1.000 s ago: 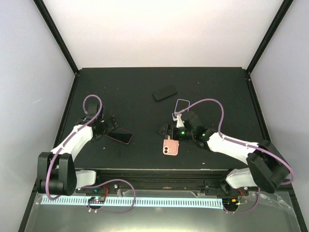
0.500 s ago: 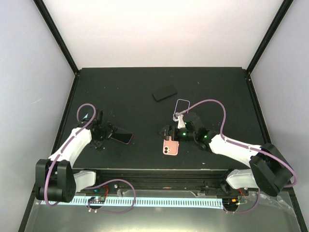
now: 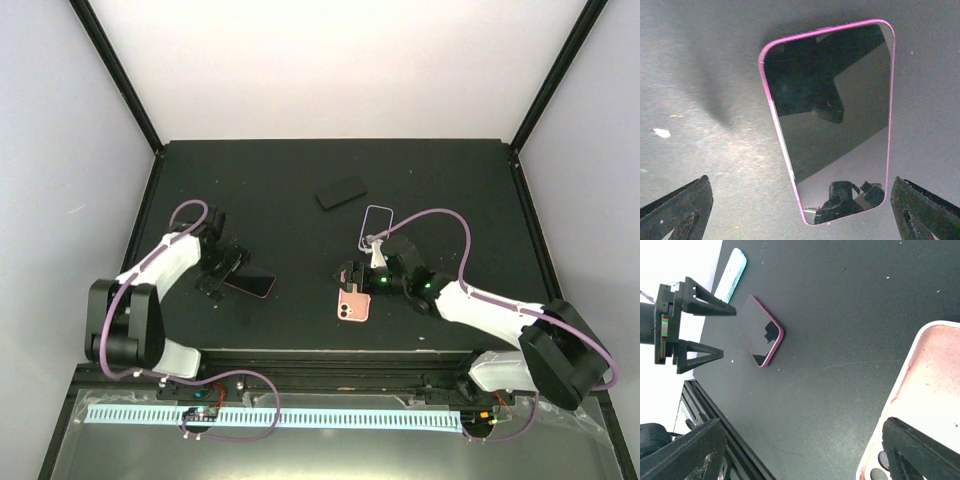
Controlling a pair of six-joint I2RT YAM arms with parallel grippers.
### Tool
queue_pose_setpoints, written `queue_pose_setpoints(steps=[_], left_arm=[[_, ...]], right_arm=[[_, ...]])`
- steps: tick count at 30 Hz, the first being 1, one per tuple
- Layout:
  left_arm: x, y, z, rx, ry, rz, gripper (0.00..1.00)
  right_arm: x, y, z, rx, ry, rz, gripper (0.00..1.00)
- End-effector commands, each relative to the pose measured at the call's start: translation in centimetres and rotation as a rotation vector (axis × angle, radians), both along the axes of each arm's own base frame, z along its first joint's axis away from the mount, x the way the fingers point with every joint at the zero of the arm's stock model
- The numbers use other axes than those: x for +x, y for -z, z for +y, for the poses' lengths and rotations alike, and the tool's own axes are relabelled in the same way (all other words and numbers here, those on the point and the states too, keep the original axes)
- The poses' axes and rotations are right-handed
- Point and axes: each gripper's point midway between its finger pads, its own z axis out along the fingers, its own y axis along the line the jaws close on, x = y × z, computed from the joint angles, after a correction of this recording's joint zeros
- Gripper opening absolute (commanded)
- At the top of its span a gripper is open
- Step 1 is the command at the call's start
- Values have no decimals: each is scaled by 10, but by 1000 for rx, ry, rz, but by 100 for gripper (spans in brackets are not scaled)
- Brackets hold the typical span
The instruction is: Put the phone into the phone case
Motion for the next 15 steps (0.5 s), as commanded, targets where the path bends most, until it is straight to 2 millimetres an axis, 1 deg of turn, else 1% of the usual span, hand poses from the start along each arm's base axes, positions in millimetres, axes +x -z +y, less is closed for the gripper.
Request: queue_pose_setpoints(steps=[1, 5, 10, 15], left_arm=[[9, 1, -18, -42, 30, 58, 99], [17, 10, -25, -56, 24, 68, 99], [22, 23, -24, -40, 23, 120, 99], [26, 34, -24, -34, 27, 133, 99]], right_arm=[[3, -6, 0, 2, 14, -31, 86], [5, -7, 0, 0, 16, -37, 86], [6, -7, -1, -14, 18, -40, 86], [6, -7, -2, -24, 20, -46, 86]])
